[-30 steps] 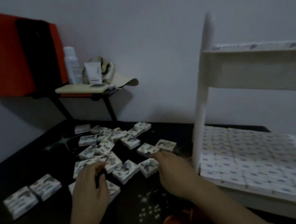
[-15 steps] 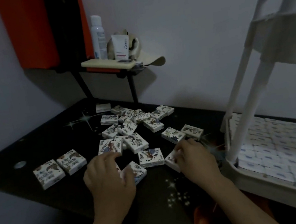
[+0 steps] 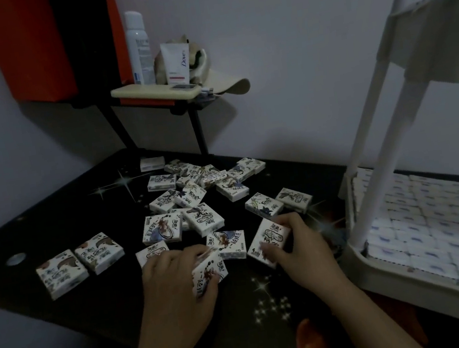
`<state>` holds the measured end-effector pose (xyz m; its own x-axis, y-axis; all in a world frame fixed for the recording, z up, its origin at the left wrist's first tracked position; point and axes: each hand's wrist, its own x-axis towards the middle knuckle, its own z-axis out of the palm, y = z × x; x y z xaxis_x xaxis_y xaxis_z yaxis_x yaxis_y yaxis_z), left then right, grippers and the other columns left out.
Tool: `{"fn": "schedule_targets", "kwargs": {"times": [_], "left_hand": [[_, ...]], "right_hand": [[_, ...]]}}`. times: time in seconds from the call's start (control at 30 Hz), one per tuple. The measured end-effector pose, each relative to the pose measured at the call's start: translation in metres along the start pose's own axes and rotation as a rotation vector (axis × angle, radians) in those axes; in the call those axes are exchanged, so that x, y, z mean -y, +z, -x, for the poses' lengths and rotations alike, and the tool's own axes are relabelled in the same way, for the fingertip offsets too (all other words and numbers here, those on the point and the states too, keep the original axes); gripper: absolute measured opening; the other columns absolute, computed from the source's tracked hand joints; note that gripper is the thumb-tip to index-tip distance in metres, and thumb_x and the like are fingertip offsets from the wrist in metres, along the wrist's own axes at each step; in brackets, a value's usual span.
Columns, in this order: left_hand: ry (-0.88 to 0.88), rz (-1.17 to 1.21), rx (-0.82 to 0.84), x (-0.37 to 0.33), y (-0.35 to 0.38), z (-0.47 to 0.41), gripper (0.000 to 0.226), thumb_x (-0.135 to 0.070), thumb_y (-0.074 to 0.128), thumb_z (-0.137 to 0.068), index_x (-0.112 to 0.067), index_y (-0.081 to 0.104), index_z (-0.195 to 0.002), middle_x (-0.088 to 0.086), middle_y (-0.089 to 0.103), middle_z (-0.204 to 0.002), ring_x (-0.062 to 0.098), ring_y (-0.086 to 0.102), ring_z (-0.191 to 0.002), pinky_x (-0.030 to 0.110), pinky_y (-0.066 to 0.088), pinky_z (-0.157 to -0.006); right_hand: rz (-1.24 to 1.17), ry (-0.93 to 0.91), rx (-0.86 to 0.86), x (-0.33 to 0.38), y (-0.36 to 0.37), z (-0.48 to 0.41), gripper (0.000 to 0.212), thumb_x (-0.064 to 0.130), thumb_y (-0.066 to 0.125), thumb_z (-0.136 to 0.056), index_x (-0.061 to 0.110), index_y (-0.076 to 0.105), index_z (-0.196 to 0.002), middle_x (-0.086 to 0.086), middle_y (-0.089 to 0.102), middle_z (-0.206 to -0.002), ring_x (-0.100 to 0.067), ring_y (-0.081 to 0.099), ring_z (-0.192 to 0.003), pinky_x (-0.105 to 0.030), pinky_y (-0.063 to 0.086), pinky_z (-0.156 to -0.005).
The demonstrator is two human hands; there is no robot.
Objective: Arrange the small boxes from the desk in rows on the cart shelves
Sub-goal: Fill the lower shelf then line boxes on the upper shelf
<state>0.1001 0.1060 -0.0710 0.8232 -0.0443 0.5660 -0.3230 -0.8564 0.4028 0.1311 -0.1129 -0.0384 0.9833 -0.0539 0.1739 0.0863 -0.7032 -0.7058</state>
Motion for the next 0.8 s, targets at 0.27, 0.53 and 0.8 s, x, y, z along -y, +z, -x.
{"fn": "schedule_targets", "kwargs": {"times": [0.27,0.53,0.8], "left_hand": [[-0.027,0.049,0.064,-0.001,-0.003,0.001,0.037,-0.048,0.048,-0.081,-0.032,0.055,-0.114,-0.017,0.055,-0.095,0.005,0.047,-0.092,0.025,0.028,-0.091],[-0.173,0.443,0.118,-0.023,-0.022,-0.007,0.026,-0.035,0.066,-0.089,-0.043,0.056,-0.111,-0.025,0.065,-0.1,-0.003,0.061,-0.1,0.029,0.049,-0.084],[-0.055,0.803,0.176,-0.111,-0.055,-0.04,0.029,-0.021,0.07,-0.085,-0.042,0.065,-0.103,-0.022,0.071,-0.1,-0.003,0.065,-0.099,0.02,0.053,-0.074]], "right_hand": [[-0.261,0.038,-0.024,-0.001,-0.005,0.004,0.02,0.015,0.071,-0.084,0.024,0.055,-0.09,0.008,0.068,-0.091,-0.004,0.068,-0.078,-0.04,0.059,-0.073],[-0.314,-0.08,-0.014,0.022,-0.039,0.025,0.015,0.021,0.075,-0.082,0.02,0.059,-0.083,0.012,0.069,-0.096,-0.005,0.067,-0.088,-0.039,0.058,-0.079],[-0.181,-0.342,-0.295,0.059,-0.16,0.065,0.015,0.025,0.076,-0.079,0.028,0.062,-0.075,0.021,0.07,-0.085,-0.005,0.067,-0.076,-0.021,0.049,-0.061]]}}
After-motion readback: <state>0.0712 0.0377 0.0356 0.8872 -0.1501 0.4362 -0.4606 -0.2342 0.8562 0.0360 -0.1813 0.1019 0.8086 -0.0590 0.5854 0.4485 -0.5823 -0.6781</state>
